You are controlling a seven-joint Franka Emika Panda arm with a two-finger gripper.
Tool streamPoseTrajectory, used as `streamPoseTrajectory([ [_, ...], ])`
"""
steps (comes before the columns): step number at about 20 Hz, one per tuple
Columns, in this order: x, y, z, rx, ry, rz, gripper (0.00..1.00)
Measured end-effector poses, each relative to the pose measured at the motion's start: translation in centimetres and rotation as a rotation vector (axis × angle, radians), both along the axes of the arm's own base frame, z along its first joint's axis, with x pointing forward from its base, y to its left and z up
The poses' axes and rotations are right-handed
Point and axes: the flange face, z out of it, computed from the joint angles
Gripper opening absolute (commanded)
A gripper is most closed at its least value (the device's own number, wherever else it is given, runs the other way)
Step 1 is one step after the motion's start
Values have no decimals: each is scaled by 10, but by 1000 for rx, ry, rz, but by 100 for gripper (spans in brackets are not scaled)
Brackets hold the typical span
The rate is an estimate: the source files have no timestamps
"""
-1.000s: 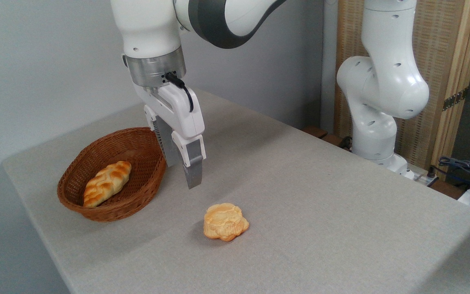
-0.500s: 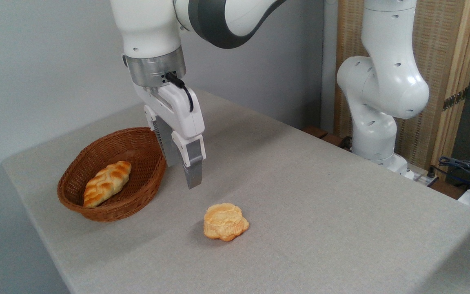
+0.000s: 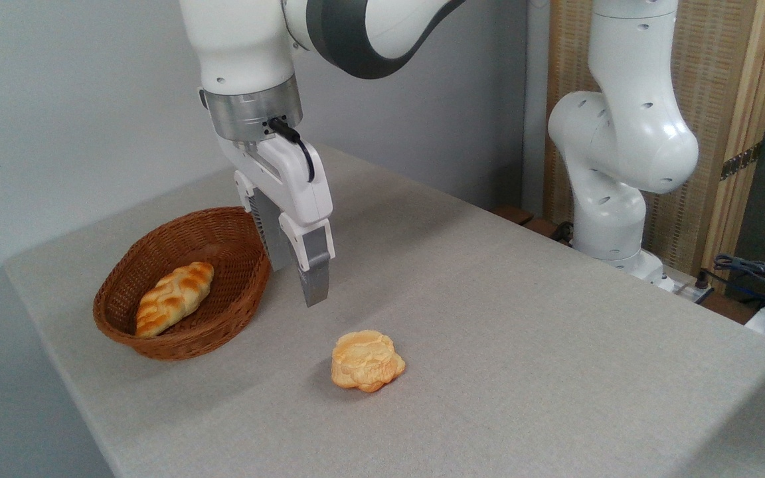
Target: Put bread into the basket
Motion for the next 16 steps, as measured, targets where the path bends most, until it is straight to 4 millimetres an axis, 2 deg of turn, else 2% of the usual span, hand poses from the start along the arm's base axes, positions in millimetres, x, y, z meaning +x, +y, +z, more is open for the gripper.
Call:
streamPoseTrajectory([
  [16,-1,0,-1,1,13,-1,100],
])
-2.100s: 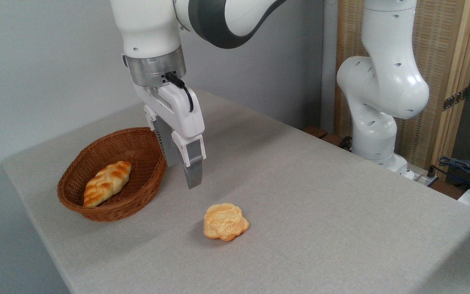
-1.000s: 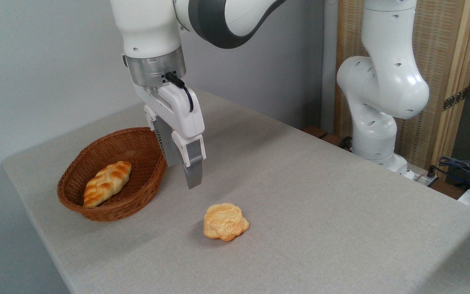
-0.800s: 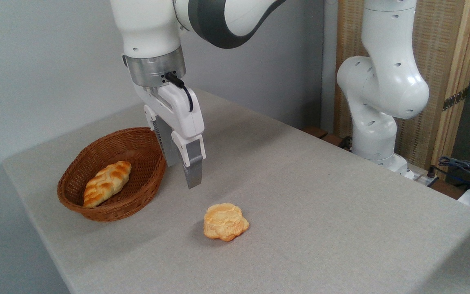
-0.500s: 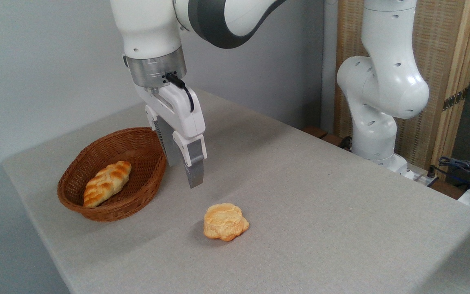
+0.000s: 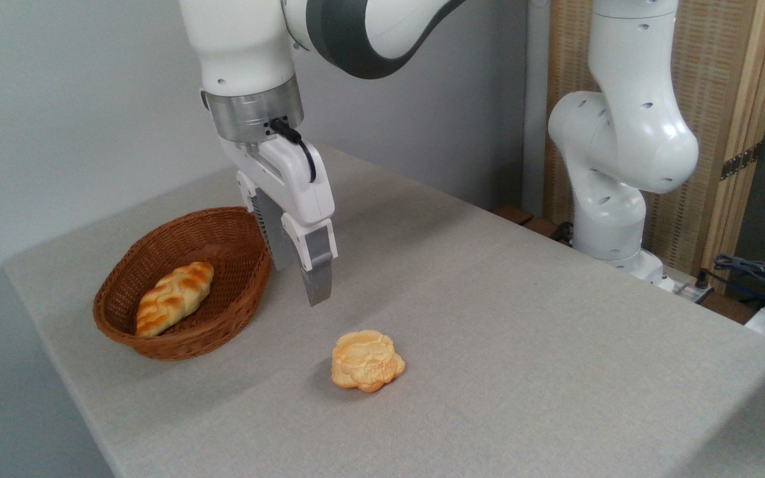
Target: Put bread into the basket
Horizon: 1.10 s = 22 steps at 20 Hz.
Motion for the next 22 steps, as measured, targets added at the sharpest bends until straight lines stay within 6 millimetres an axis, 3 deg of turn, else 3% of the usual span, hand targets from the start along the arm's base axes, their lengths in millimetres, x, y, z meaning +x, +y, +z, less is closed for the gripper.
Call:
streamPoseTrajectory([
  [22,-2,-1,-1,1,13,-3,100],
])
